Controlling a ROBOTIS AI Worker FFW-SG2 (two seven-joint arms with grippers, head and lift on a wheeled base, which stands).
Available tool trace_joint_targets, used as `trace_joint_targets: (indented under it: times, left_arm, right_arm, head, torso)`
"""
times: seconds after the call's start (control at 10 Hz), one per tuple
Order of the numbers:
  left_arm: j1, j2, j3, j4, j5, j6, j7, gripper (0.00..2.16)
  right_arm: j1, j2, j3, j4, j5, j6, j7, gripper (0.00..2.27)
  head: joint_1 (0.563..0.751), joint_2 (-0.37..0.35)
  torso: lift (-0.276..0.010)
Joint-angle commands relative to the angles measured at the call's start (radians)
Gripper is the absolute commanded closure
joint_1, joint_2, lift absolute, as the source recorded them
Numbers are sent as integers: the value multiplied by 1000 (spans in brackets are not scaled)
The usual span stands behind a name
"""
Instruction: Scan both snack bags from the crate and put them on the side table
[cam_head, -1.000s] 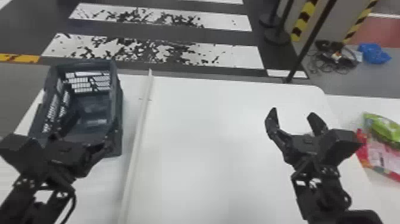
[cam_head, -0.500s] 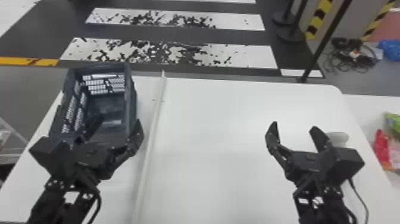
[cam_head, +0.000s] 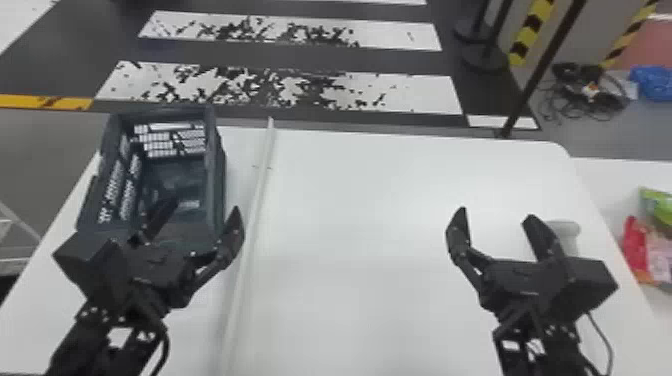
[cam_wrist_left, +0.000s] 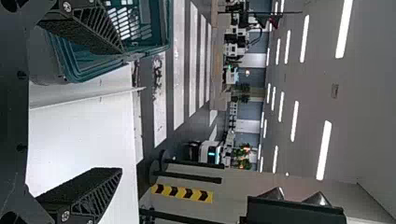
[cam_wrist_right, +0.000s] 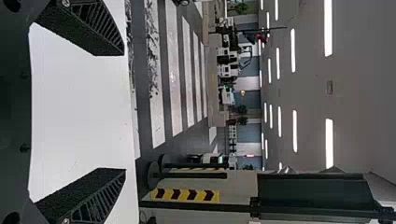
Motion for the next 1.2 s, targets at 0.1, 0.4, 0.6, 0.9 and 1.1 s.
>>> trace_joint_targets:
  times: [0.1, 0.4, 0.6, 0.9, 1.1]
  left_arm:
    - [7, -5, 3, -13, 0, 12, 0, 100]
    - [5, -6, 4, -13, 0, 15, 0, 100]
    - [4, -9, 6, -13, 0, 18, 0, 100]
    - [4, -11, 7, -16, 0, 15, 0, 100]
    - [7, -11, 11, -24, 0, 15, -2, 100]
  right_arm:
    - [-4, -13, 3, 2, -7, 12, -1, 36]
    - [-10, -19, 3, 7, -14, 21, -1, 36]
    - [-19, -20, 3, 7, -16, 40, -3, 36]
    - [-14, -19, 5, 8, -16, 34, -3, 36]
    - [-7, -19, 3, 5, -16, 12, -12, 36]
  head:
    - [695, -52]
    - [695, -51]
    - [695, -52]
    - [695, -51]
    - [695, -50]
  torso:
    - [-87]
    - [-87]
    - [-87]
    - [-87]
    - [-87]
